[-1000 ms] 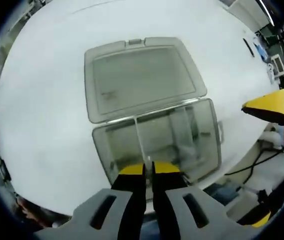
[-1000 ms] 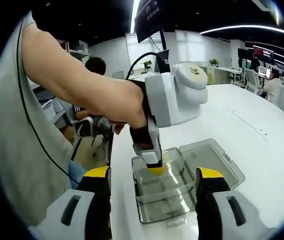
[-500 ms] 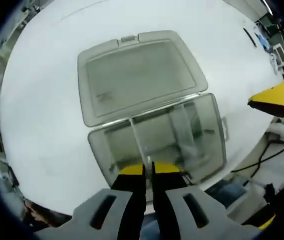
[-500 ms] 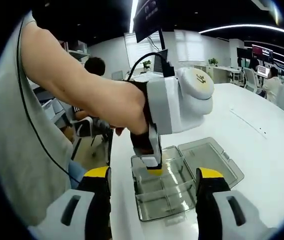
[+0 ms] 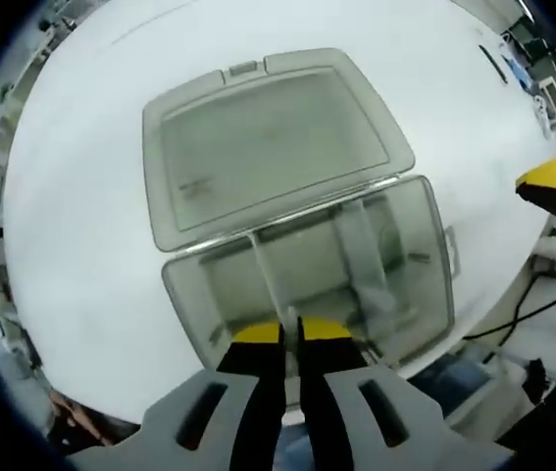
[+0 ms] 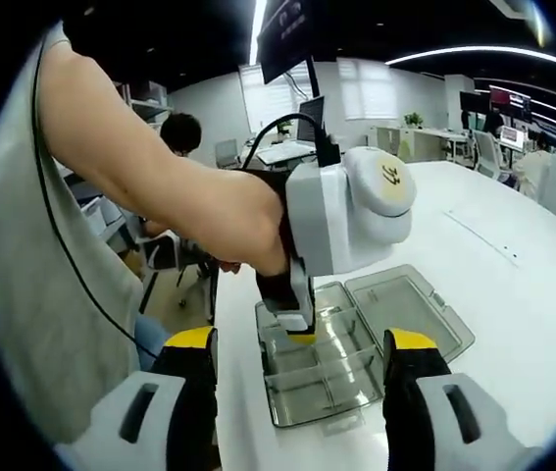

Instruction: Insert the divider into the dual guide fixture by aligning both edges with the guide slots and pushing it downward to the bottom, including one-sided entry, uneven engagement, binding, and posture correction.

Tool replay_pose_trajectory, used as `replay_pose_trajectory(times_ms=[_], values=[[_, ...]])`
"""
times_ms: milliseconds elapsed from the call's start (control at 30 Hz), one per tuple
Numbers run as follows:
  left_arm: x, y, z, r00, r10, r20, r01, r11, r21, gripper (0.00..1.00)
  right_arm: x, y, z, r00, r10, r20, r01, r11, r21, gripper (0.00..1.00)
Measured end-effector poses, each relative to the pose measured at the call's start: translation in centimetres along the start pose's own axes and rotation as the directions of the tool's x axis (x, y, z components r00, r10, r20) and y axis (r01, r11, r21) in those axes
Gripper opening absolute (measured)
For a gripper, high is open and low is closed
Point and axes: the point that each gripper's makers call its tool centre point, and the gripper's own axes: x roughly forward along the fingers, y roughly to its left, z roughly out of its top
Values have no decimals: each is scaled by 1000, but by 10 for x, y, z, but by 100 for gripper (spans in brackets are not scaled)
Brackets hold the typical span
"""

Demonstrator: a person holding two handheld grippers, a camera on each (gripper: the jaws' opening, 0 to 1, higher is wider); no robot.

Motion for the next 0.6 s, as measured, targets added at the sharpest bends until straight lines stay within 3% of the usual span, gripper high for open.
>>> replay_pose_trajectory(times_ms=[200, 367, 600], values=[[1, 0, -1, 1000, -3, 0, 3, 1000, -7, 0, 0, 0, -1, 1000, -1, 0, 1, 1000, 3, 66], [1, 2, -1, 998, -55, 19, 56, 997, -60, 2, 1, 0, 1, 1000, 0, 3, 0, 1000, 3, 66], [-2, 2, 1, 996, -83, 41, 86, 992, -91, 4, 1, 0, 4, 1000, 1, 11, -1, 1000, 2, 66]])
